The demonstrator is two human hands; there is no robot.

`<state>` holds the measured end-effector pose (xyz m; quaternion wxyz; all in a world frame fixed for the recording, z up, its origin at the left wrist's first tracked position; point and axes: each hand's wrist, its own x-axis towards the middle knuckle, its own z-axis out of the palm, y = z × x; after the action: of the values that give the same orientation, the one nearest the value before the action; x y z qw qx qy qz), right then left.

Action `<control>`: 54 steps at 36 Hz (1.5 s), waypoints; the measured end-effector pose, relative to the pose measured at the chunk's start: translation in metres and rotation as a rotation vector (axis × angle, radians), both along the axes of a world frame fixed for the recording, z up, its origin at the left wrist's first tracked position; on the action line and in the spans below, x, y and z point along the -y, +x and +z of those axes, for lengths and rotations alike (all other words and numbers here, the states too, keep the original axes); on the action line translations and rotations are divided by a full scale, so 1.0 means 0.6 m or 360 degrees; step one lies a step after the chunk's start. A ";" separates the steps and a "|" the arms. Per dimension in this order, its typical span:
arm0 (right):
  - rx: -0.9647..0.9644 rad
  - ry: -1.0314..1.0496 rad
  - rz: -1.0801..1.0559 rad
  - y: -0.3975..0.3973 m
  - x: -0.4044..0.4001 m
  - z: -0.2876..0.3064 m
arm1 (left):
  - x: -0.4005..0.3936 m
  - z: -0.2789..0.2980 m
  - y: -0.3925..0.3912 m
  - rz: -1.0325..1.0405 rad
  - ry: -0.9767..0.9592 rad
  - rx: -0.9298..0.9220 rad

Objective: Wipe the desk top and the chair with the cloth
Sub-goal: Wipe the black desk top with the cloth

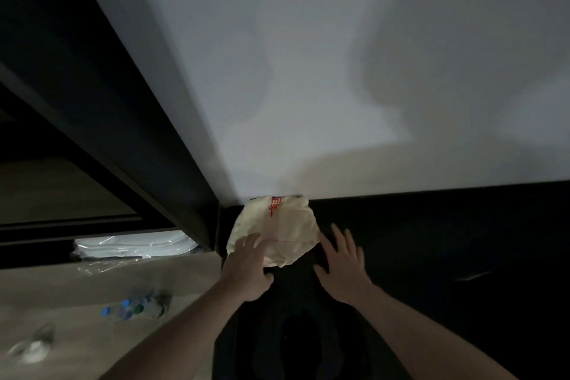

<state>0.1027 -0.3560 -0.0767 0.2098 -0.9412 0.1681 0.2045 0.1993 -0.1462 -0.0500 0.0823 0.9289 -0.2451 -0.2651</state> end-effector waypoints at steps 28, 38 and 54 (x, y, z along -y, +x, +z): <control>-0.0432 0.0008 -0.0284 -0.175 0.126 -0.029 | 0.040 -0.087 0.049 -0.0027 0.0399 -0.0199; -0.0194 0.0041 -0.0147 -0.225 0.247 -0.036 | 0.160 -0.094 -0.022 0.0069 0.0322 -0.0296; -0.0128 -0.0006 -0.0347 -0.335 0.505 -0.011 | 0.539 -0.055 -0.150 -0.0036 0.0123 -0.0480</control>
<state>-0.0985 -0.6593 -0.0830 0.2220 -0.9088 0.2783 0.2178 0.1093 -0.4698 -0.0830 0.0793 0.8782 -0.2299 -0.4118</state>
